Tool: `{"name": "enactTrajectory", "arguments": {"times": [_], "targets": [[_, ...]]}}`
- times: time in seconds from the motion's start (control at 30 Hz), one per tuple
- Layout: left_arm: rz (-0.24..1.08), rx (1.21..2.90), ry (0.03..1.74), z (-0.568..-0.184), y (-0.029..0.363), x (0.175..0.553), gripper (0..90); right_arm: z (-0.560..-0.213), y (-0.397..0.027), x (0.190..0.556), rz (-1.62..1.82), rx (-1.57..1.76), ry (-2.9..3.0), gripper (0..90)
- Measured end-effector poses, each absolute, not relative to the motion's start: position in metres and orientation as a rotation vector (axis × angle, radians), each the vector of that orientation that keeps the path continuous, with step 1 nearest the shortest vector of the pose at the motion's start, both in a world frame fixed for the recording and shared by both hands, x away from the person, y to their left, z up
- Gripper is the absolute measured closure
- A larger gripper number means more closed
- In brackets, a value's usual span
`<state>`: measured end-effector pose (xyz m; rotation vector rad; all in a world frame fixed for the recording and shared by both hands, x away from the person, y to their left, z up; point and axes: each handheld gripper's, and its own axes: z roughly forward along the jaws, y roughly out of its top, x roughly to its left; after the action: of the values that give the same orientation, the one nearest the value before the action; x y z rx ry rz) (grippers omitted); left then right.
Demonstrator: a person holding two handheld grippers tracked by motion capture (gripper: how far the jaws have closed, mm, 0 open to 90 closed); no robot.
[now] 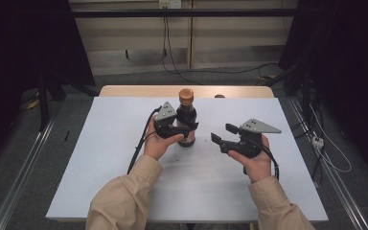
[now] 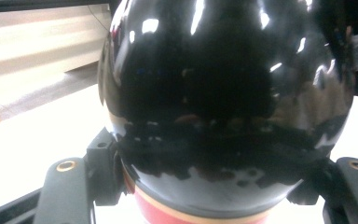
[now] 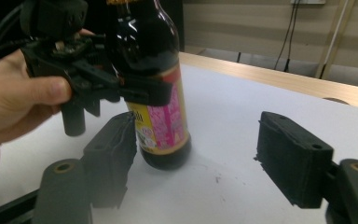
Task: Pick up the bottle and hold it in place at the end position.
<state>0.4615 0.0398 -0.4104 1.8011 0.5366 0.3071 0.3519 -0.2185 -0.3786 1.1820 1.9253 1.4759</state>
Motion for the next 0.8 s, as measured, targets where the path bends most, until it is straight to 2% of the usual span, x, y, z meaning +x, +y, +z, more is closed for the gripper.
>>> {"name": "enactTrajectory", "arguments": {"times": [0.17,0.8], "targets": [[0.300,1.801,0.540,-0.411,0.040,0.462,30.1,-0.374,-0.213,0.362,1.478,1.192,1.943,35.1],[0.294,1.802,0.551,-0.411,0.040,0.462,29.9,-0.359,-0.203,0.386,1.458,1.184,1.987,35.9]]}}
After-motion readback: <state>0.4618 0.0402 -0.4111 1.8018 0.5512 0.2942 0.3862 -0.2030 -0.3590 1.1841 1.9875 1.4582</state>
